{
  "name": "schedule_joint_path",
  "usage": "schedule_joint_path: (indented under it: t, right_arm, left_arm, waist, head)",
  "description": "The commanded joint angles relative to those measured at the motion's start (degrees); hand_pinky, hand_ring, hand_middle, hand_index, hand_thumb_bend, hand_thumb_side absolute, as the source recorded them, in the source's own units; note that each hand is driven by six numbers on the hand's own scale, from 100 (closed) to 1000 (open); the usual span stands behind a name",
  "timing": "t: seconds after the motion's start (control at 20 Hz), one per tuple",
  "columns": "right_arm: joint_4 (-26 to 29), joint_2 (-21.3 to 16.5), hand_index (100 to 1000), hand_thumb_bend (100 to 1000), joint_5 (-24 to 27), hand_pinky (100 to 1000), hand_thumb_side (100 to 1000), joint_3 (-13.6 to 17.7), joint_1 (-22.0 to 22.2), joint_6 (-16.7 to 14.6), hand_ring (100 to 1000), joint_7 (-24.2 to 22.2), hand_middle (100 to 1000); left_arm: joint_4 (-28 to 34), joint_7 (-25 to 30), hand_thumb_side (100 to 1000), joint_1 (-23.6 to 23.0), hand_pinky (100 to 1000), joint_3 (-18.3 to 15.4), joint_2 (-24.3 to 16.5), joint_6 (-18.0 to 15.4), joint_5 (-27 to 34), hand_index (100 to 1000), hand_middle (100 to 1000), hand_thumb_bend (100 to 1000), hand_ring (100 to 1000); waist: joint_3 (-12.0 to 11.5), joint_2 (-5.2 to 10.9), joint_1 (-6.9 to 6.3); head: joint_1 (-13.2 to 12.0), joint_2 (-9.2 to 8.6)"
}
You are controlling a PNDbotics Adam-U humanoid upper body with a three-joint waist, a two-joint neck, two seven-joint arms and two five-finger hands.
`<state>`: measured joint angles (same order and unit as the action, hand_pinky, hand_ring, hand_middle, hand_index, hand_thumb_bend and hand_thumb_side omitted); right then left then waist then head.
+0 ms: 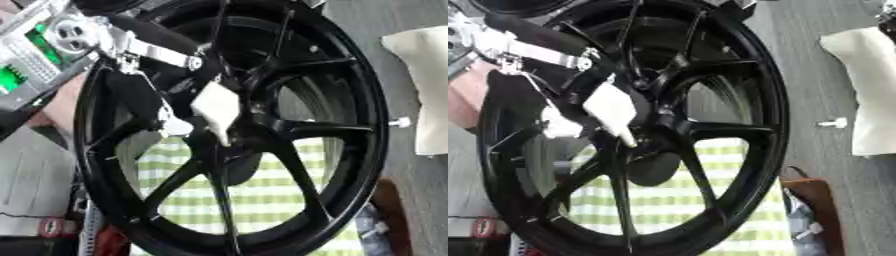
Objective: Pull the pin out of the wheel hub.
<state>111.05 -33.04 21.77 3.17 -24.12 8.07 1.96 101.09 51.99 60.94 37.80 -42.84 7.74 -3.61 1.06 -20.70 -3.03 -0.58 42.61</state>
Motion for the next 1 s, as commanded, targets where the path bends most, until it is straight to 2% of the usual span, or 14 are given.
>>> schedule_joint_path:
  t: [0.05,0.15,0.25,0.45,0.6,0.85,1.0]
  right_arm:
    - [0.5,-0.9,628,269,0.4,888,303,0.6,-0.3,-0.2,703,-0.2,511]
    - [0.4,-0.8,628,268,0.5,888,304,0.7,-0.2,-0.2,703,-0.1,511]
    - [0.4,-0.8,628,268,0.5,888,305,0.7,-0.1,-0.2,703,-0.1,511]
    - [0.3,-0.9,628,268,0.5,888,304,0.8,0.0,-0.2,703,0.0,511]
    - [0.3,-1.0,628,268,0.4,888,305,1.0,0.3,-0.2,703,0.1,511]
    - [0.2,-1.4,628,268,0.2,888,303,1.4,1.0,-0.4,703,0.5,511]
    - [0.2,-1.7,628,268,0.1,887,302,1.8,1.5,-0.5,703,0.9,511]
  left_arm:
    - [1.0,0.0,286,0.6,793,-2.3,-0.8,0.4,-0.4,615,482,100,607]
    - [1.4,0.0,251,0.7,767,-3.4,-0.9,0.5,-0.2,540,427,100,566]
    - [1.7,-0.8,274,0.6,754,-4.6,-0.9,0.8,0.4,480,387,100,535]
    - [2.4,-6.8,264,0.1,734,-6.8,-1.1,2.9,4.7,412,324,100,482]
    - [4.1,-11.4,257,-0.2,736,-9.4,-1.5,5.0,9.1,395,304,100,467]
    - [6.4,-15.2,254,-0.7,736,-16.1,-3.0,8.3,15.1,391,287,100,456]
    - [6.9,-18.1,260,-2.1,738,-21.8,-4.6,8.7,18.2,395,286,100,453]
  waist:
    - [0.0,0.98,0.33]
    - [-0.1,0.98,0.36]
    - [-0.1,0.99,0.37]
    - [-0.2,1.09,0.30]
    - [-0.5,1.30,0.17]
    - [-1.5,1.87,0.01]
    - [-2.4,2.26,0.04]
  head:
    - [0.1,-0.69]
    - [0.1,-0.66]
    - [0.2,-0.65]
    - [0.4,-0.58]
    - [0.6,-0.46]
    - [1.5,-0.18]
    - [2.2,0.16]
